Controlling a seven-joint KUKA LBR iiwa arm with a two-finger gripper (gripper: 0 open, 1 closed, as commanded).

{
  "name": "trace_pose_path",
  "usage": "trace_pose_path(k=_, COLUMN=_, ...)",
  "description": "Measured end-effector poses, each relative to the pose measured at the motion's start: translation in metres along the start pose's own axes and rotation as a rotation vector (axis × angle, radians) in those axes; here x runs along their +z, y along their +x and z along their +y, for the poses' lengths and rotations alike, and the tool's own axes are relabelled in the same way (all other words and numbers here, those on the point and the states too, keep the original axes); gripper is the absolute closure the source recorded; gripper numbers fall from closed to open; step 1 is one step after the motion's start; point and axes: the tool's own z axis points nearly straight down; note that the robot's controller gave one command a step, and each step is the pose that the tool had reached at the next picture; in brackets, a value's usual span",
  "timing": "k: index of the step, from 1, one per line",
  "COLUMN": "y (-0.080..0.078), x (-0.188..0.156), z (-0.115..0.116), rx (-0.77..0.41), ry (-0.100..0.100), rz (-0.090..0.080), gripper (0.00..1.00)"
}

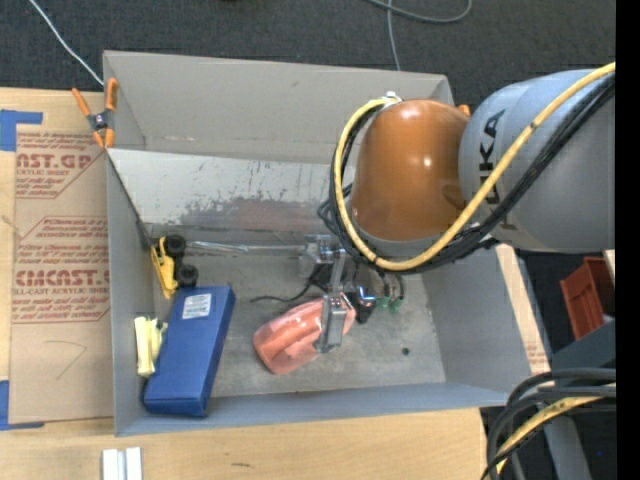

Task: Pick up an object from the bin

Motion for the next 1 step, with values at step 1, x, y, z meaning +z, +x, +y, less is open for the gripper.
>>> trace_pose_path(k=1, y=-0.0014, x=-0.0045, z=-0.0006, rx=0.002, ry=-0.001, rz=-0.008, gripper=0.00)
